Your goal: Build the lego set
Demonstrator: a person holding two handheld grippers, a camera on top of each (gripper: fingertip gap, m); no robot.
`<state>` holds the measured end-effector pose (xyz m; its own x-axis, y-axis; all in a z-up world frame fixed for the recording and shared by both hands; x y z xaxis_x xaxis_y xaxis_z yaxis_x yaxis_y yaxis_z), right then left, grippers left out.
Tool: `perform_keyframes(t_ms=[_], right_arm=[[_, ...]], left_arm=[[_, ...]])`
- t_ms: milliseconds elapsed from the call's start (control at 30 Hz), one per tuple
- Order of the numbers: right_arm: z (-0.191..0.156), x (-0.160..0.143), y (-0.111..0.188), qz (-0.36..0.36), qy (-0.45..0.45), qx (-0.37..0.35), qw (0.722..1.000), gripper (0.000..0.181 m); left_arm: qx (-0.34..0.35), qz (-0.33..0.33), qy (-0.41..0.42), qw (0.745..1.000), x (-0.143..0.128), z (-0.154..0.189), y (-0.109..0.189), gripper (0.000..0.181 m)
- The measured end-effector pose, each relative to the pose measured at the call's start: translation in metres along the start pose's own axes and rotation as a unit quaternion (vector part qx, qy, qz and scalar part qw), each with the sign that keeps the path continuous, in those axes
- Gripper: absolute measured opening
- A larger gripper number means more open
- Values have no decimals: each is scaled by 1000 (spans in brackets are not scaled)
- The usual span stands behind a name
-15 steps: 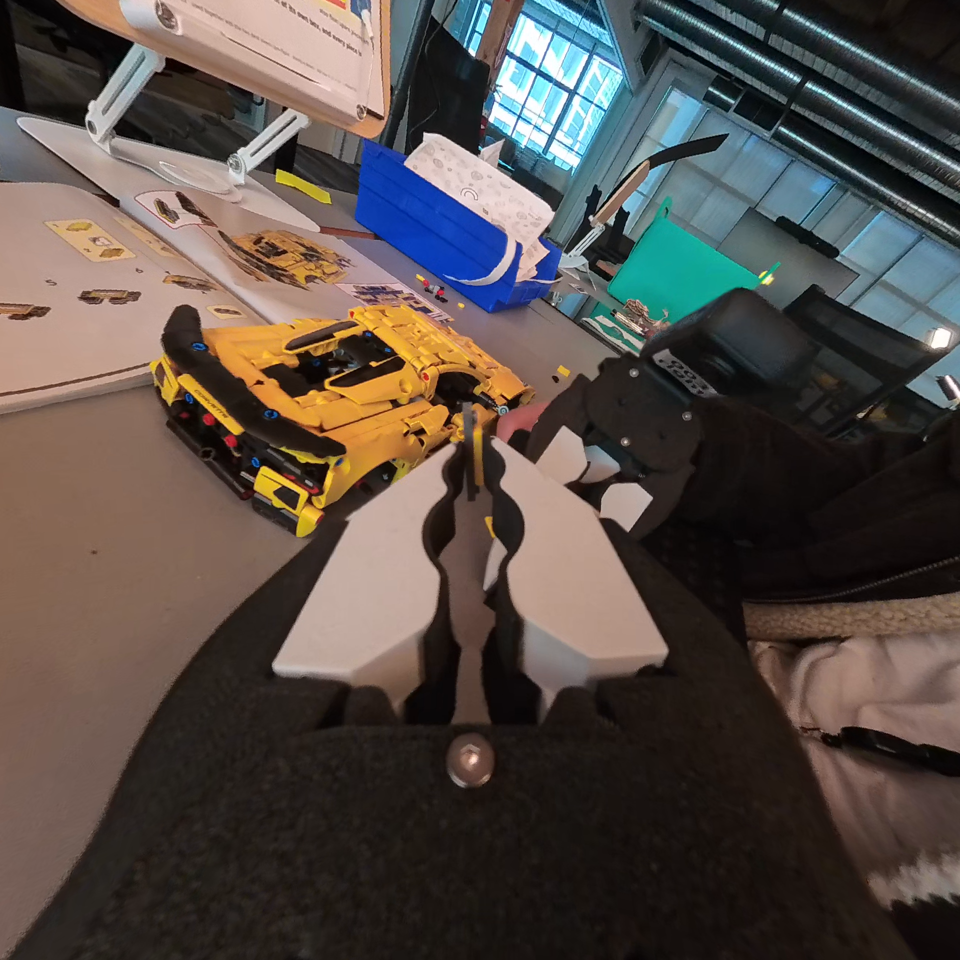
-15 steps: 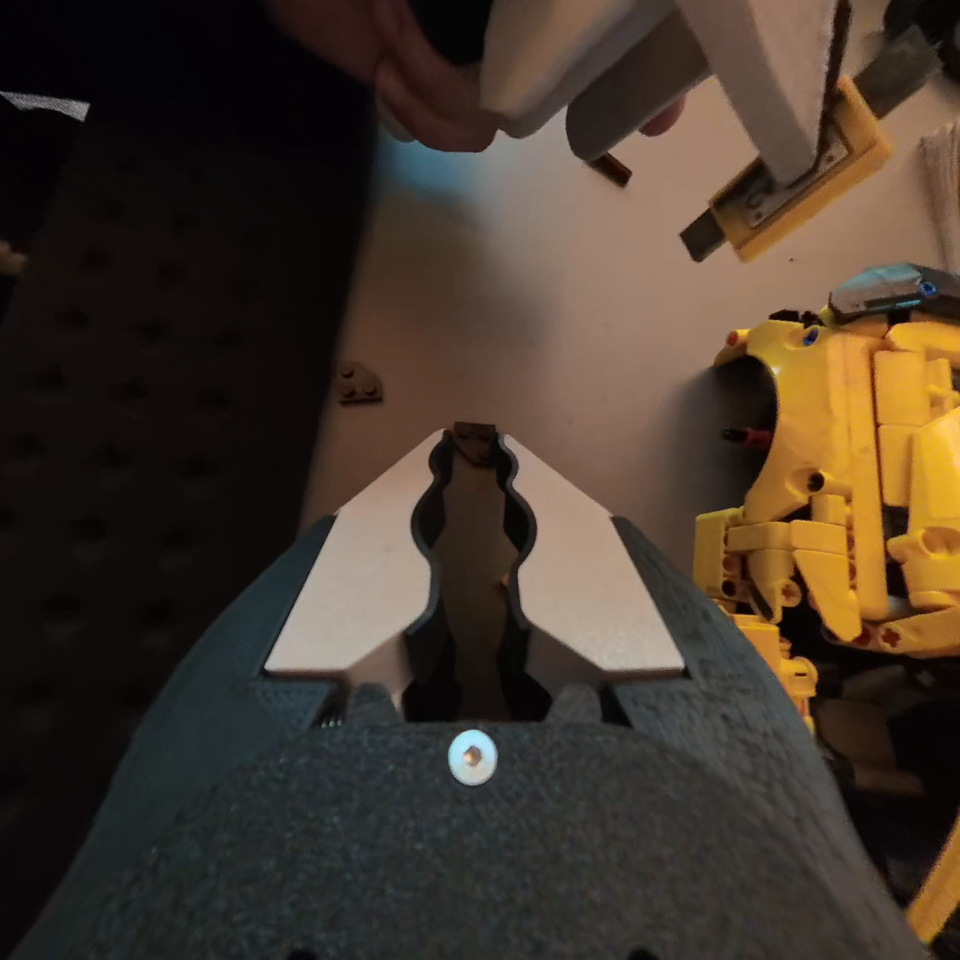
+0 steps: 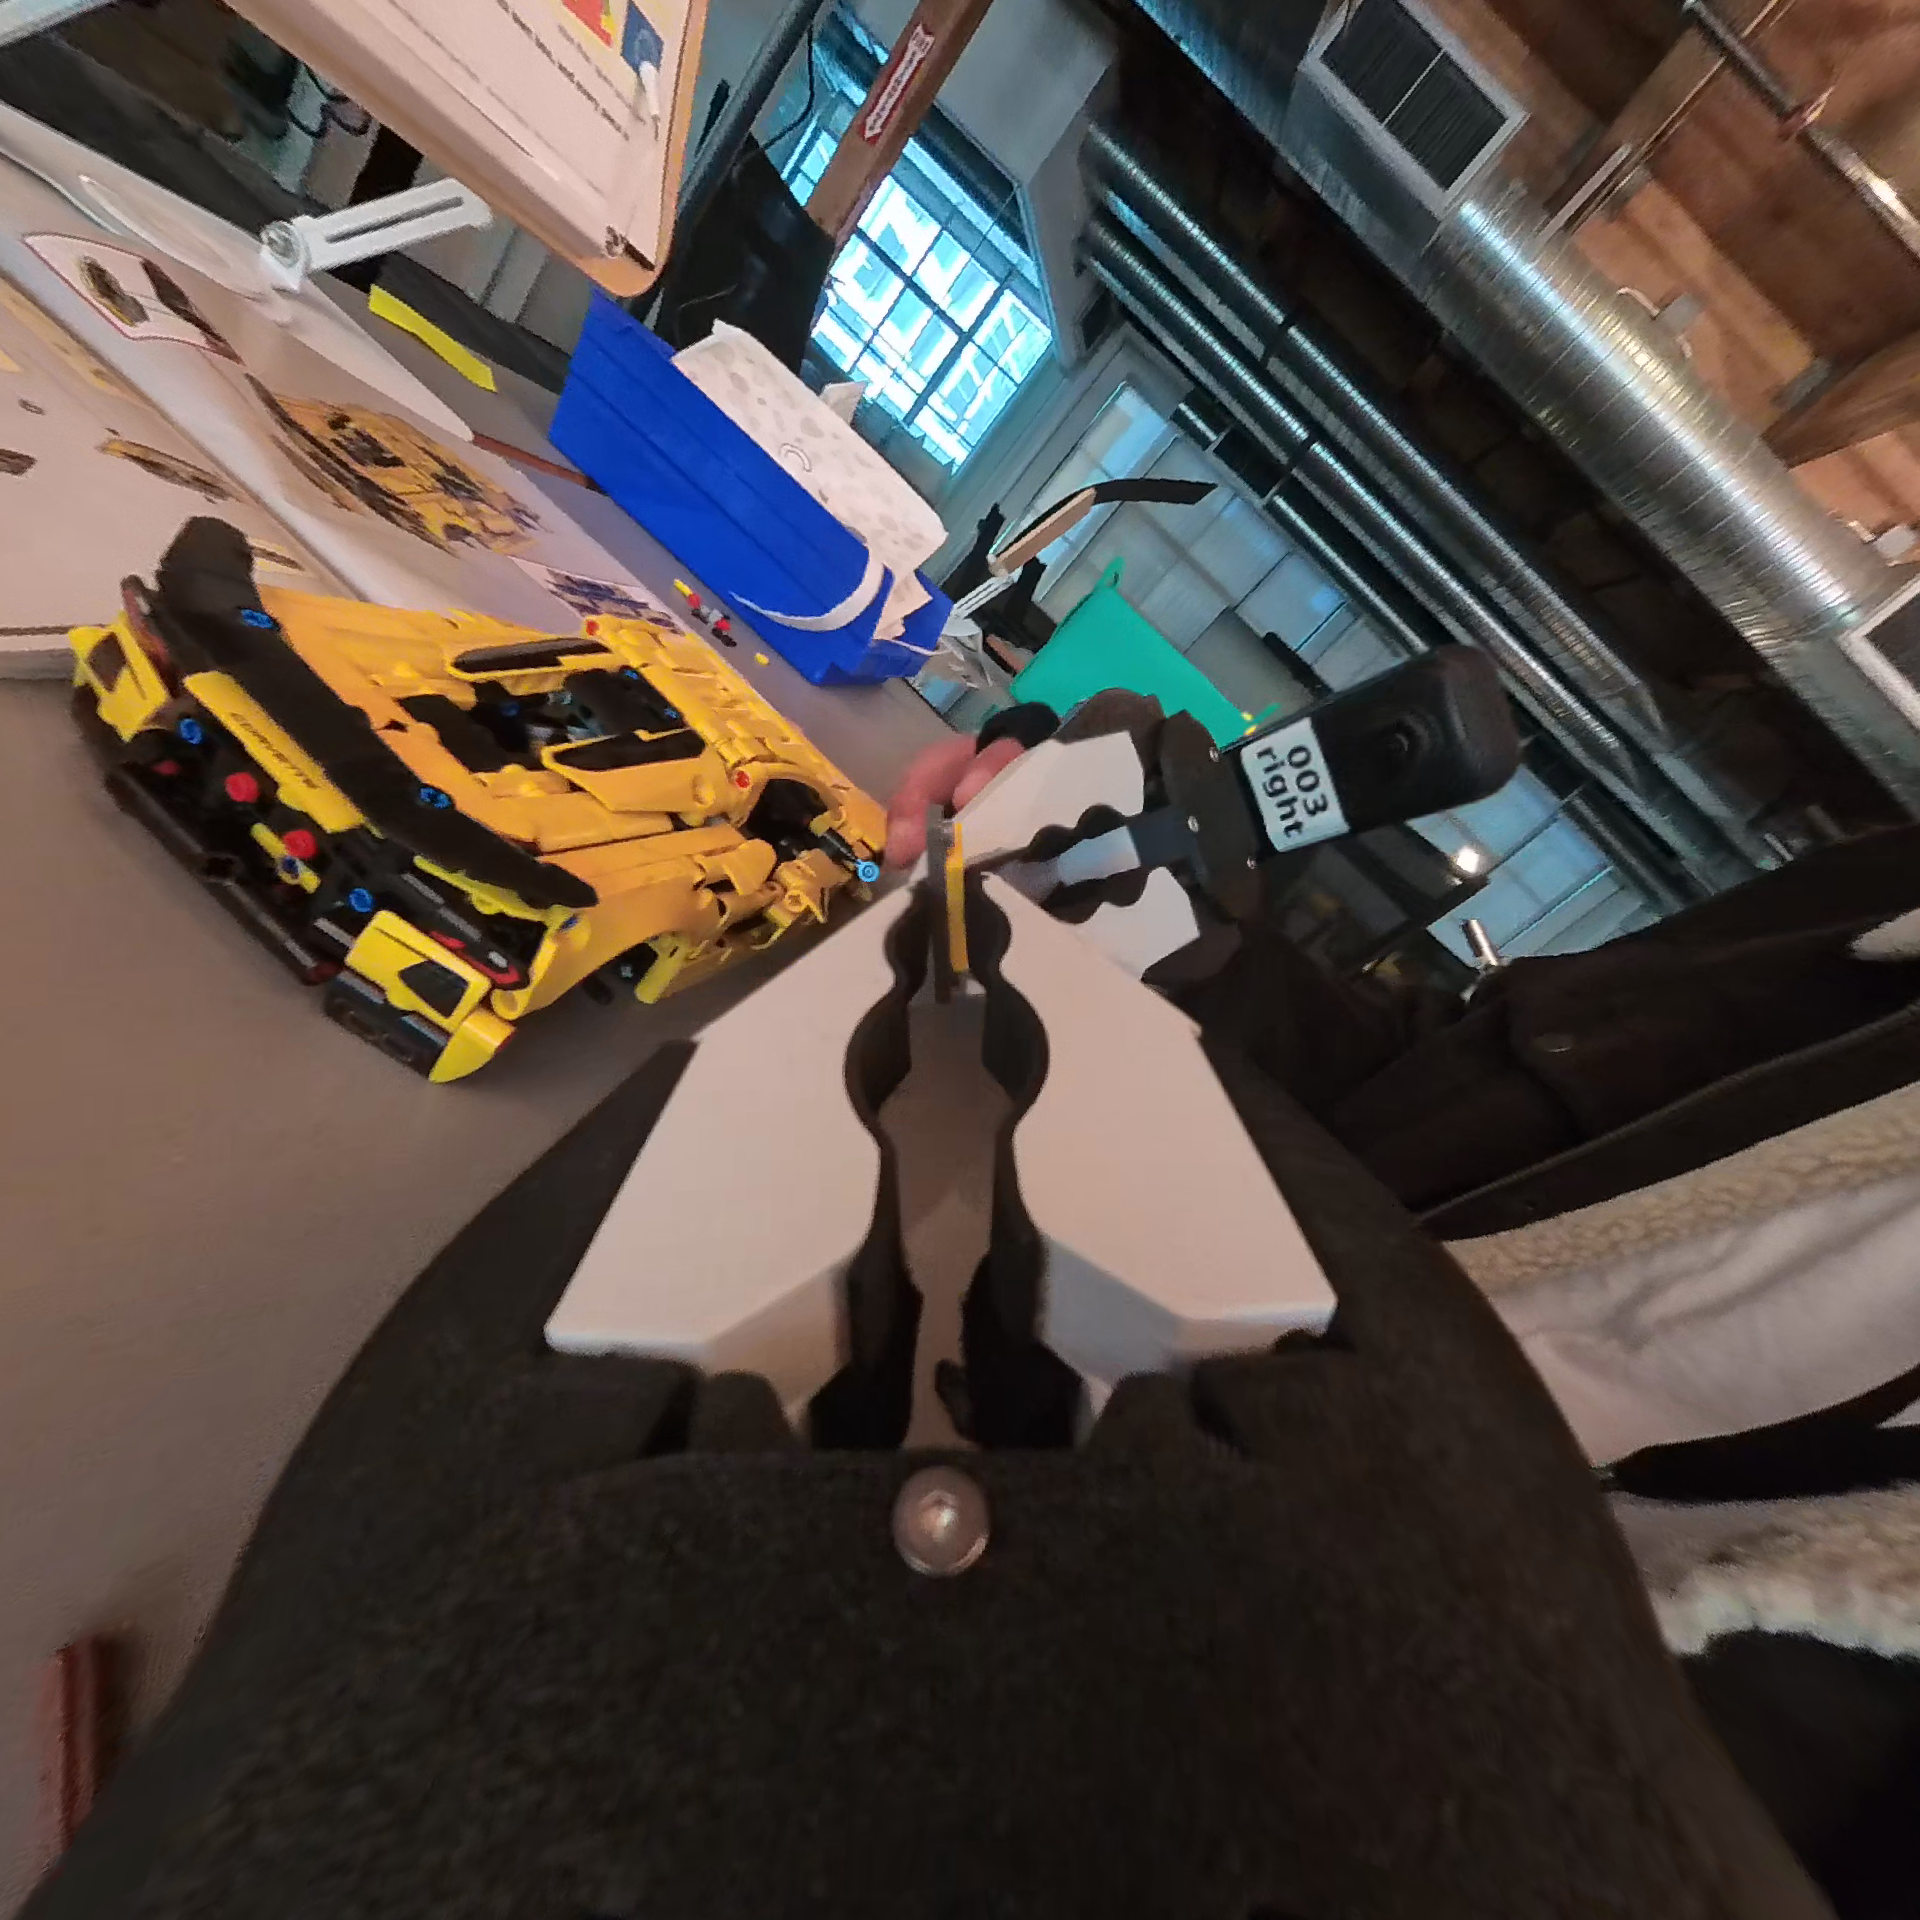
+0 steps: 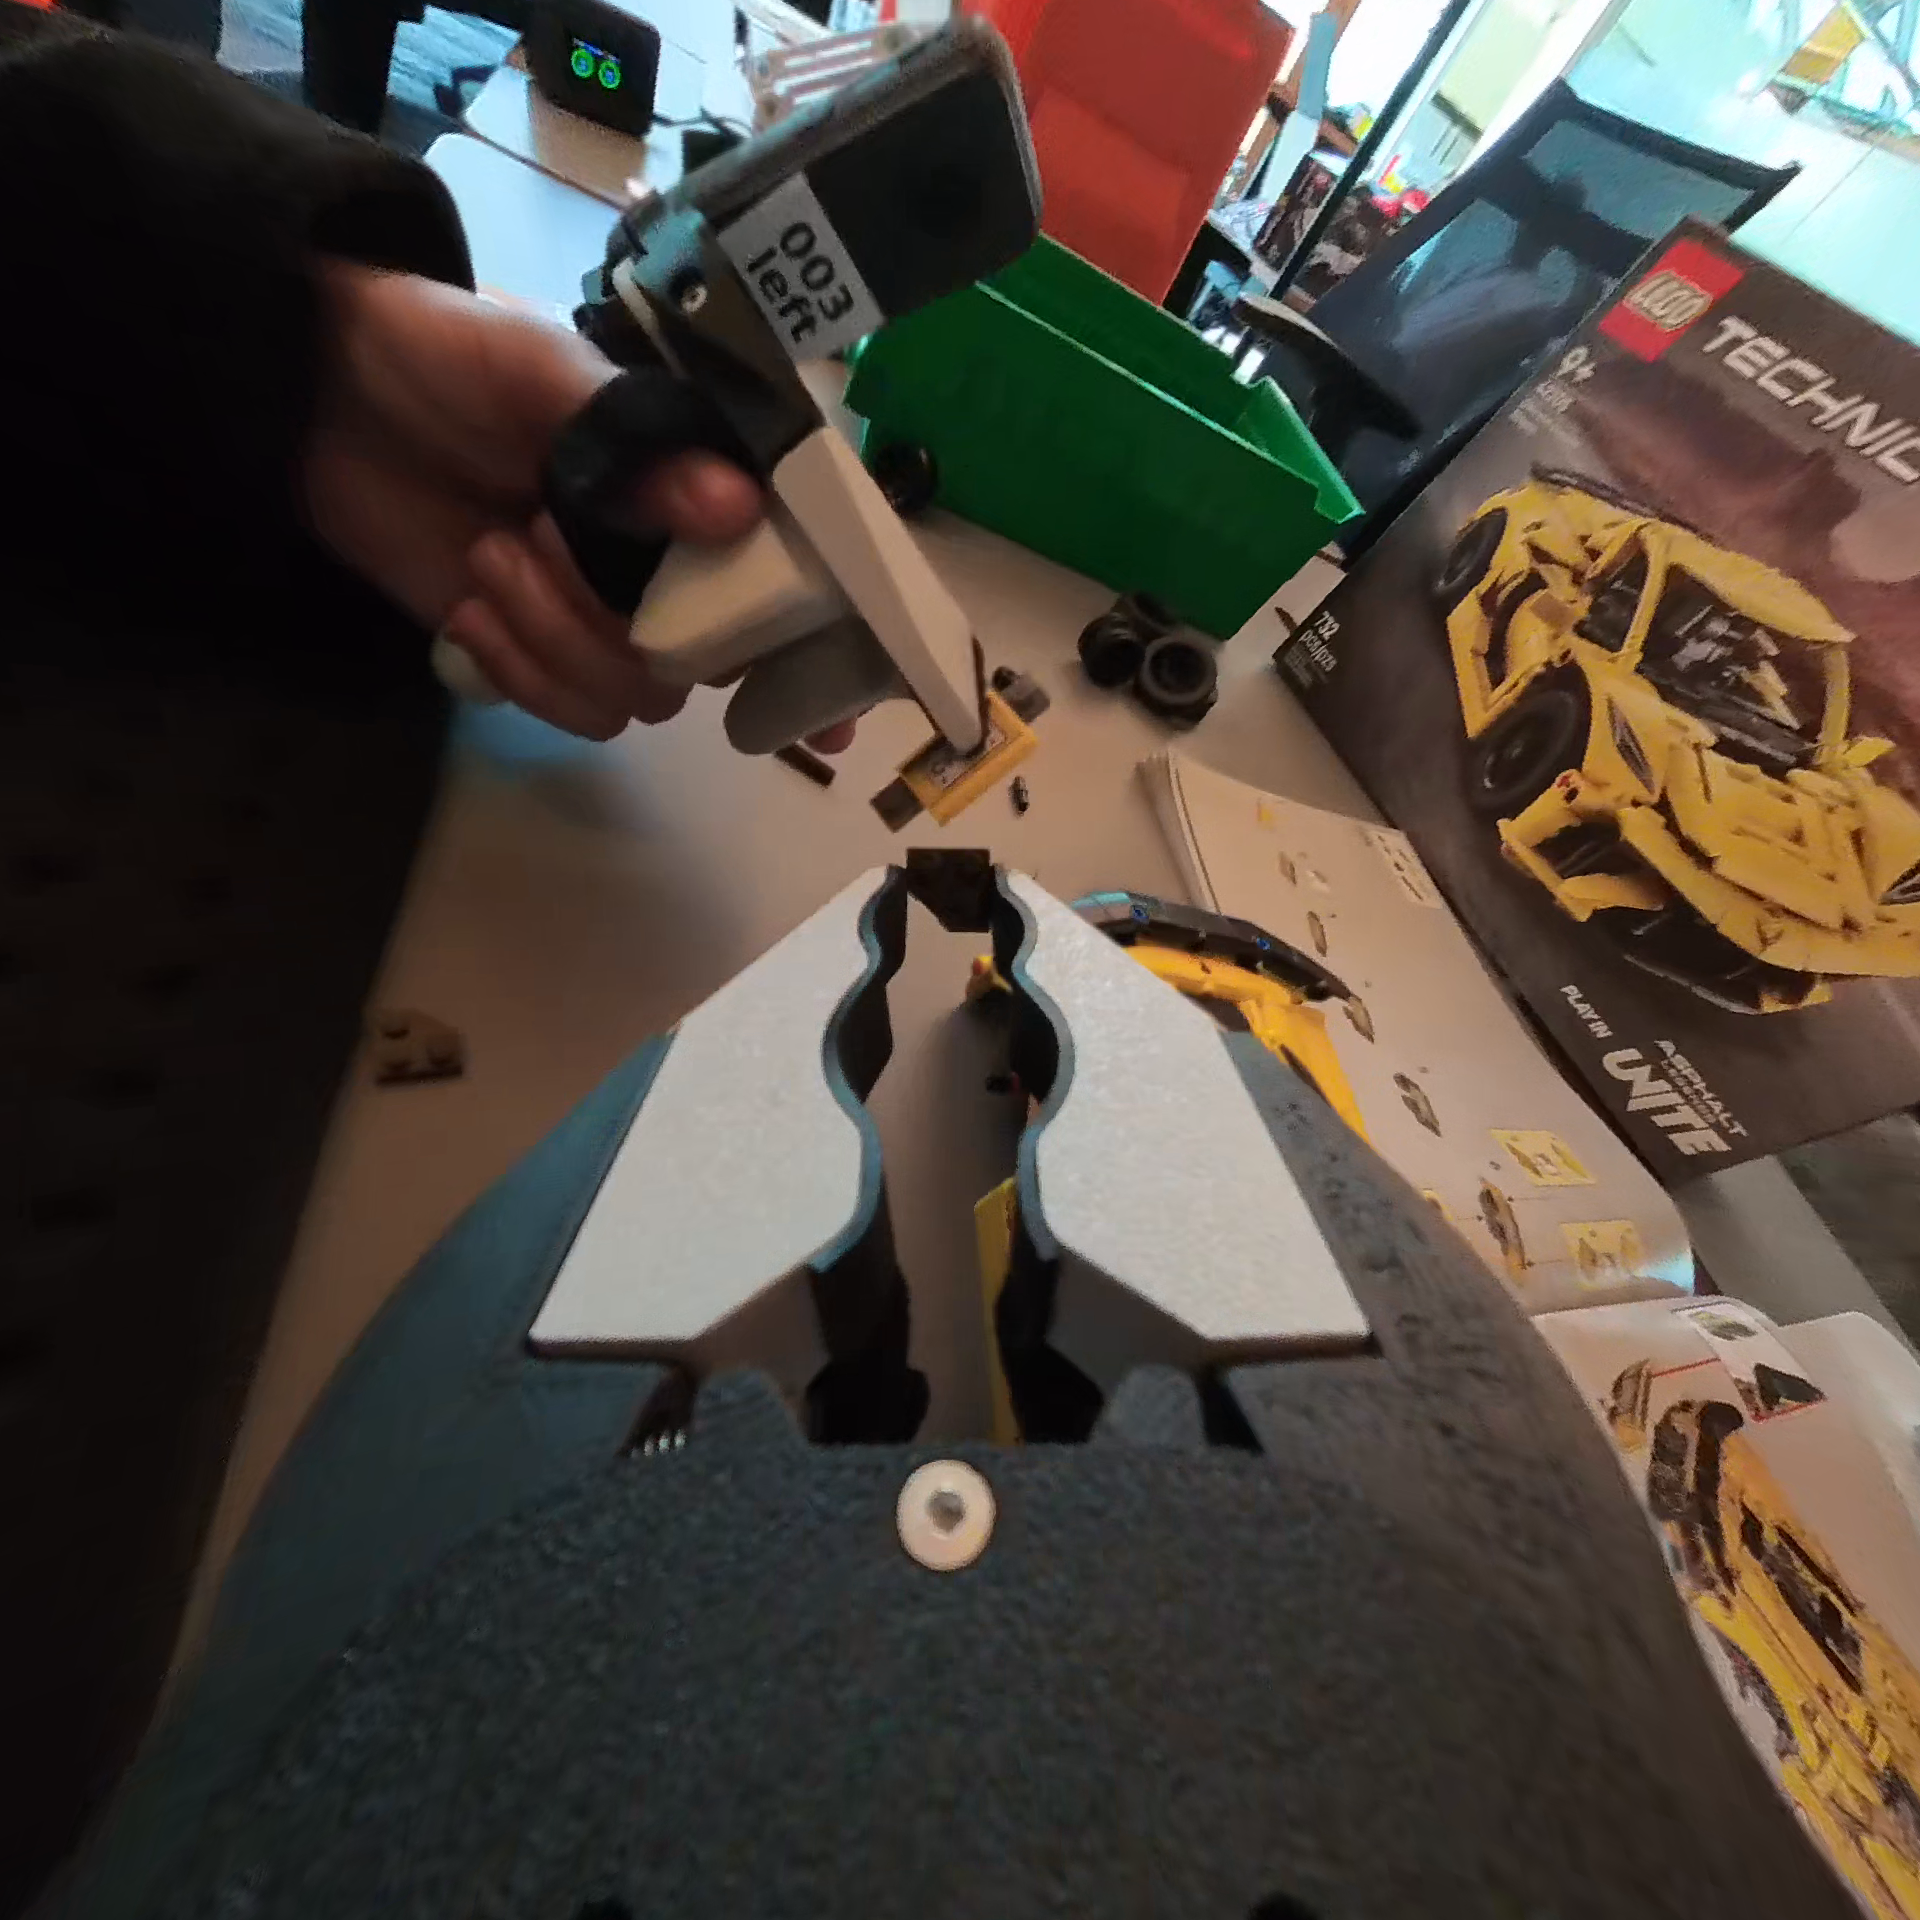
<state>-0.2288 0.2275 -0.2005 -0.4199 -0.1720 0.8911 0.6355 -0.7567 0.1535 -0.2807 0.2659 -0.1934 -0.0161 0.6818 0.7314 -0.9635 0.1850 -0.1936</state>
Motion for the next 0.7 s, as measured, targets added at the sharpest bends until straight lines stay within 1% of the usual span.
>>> perform_keyframes(t_ms=[67, 200, 333, 467, 567, 700], right_arm=[[3, 4, 0, 9, -1, -23, 1000, 16], [5, -2, -3, -22, -10, -46, 999, 16], [4, 4, -4, -21, 0, -78, 997, 16], [-1, 5, -8, -26, 5, -80, 996, 15], [-3, 6, -7, -26, 24, -79, 996, 15], [-7, 4, -5, -26, 59, -59, 996, 15]], left_arm=[[-4, 2, 5, 1000, 0, 1, 0, 5], [-3, 1, 2, 1000, 0, 1, -1, 5], [1, 4, 1, 1000, 0, 0, -1, 5], [2, 8, 1, 1000, 1, -1, -1, 5], [4, 8, 2, 1000, 1, -1, 0, 5], [5, 6, 8, 1000, 1, -3, 0, 5]])
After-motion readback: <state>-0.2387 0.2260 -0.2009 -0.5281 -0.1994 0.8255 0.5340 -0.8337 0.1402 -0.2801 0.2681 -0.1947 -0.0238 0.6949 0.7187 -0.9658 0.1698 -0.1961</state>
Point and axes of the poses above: each gripper's, where its closed fingertips meet, y back along the fingers, x out of its top, z = x × y across the jaws, the point moved 3 cm from there along y, back along the fingers, and after that the axes turned 9 degrees about z, right-handed, at the moved point
